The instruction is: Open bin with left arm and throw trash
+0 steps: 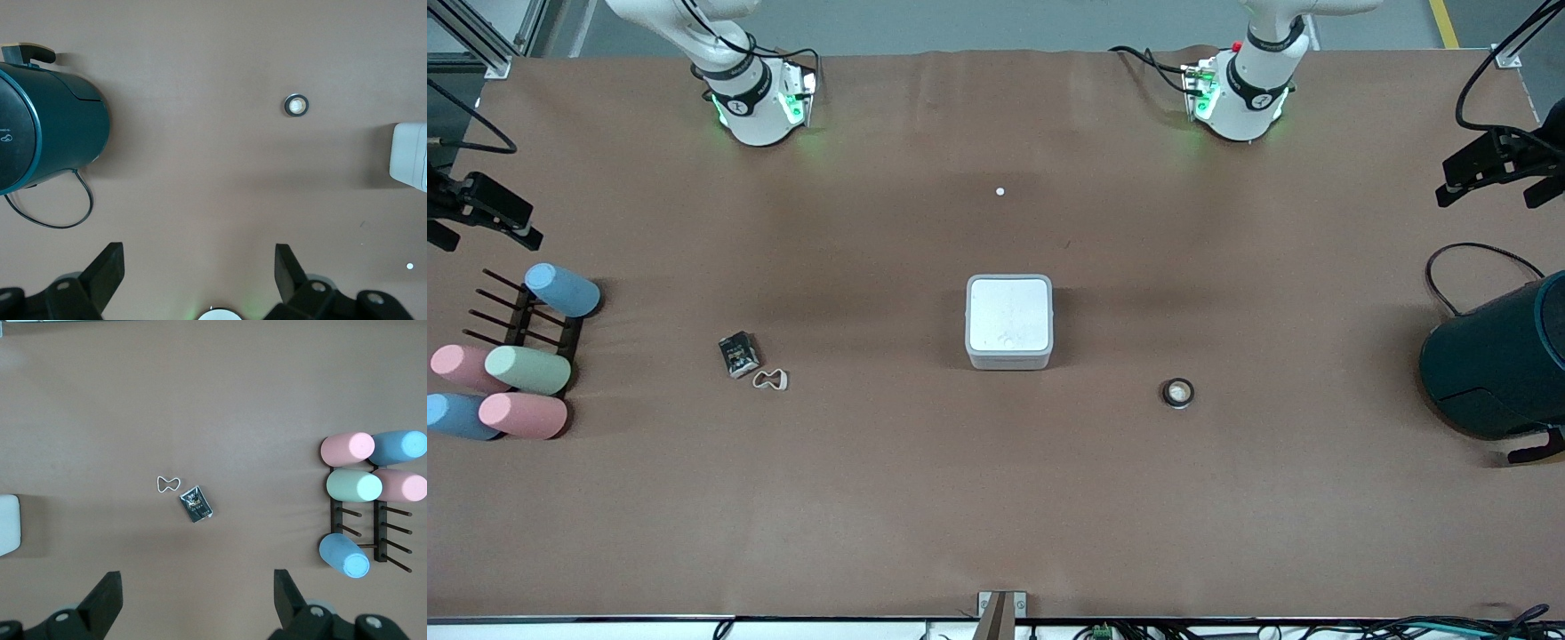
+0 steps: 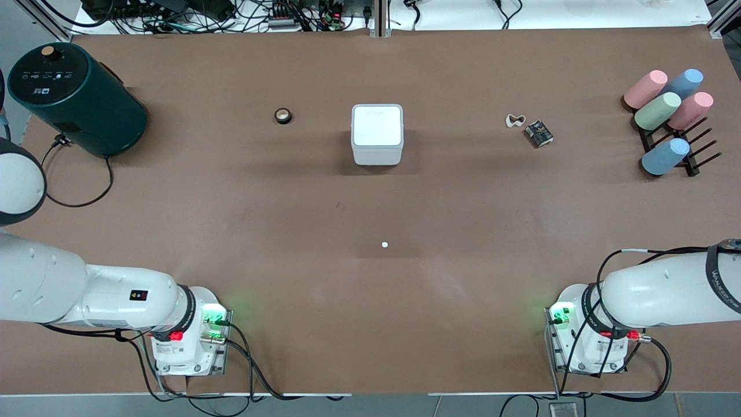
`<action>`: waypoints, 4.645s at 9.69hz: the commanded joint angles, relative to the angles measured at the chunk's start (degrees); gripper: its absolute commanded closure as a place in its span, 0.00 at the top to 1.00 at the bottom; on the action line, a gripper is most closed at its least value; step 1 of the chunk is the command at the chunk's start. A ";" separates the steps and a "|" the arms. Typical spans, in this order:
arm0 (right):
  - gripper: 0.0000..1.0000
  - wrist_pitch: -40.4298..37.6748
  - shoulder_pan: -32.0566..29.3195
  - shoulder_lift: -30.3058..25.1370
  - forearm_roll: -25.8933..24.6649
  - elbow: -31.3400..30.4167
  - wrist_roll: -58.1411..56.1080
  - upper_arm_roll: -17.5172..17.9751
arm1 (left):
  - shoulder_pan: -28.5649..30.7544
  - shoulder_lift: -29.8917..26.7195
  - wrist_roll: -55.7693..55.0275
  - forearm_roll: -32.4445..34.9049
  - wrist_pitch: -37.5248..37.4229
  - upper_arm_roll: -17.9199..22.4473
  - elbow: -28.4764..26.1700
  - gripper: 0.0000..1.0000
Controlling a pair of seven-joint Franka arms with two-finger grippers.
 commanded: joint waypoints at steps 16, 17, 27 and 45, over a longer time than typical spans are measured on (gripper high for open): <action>1.00 4.83 13.12 8.57 0.57 -5.46 -10.75 0.91 | -27.78 34.00 -31.17 -8.98 31.18 -5.65 6.63 0.00; 1.00 7.02 14.79 9.11 0.93 -5.72 -14.70 0.91 | -28.58 35.60 -31.86 -8.98 32.23 -5.74 6.92 0.00; 1.00 30.82 8.15 23.07 -1.80 -13.71 -30.76 7.76 | -35.79 44.57 -32.22 -5.20 39.63 -5.65 6.48 0.00; 0.35 50.72 4.87 34.16 -1.71 -23.91 -39.17 7.85 | -13.12 36.93 -22.98 9.13 58.04 -5.82 -21.62 1.00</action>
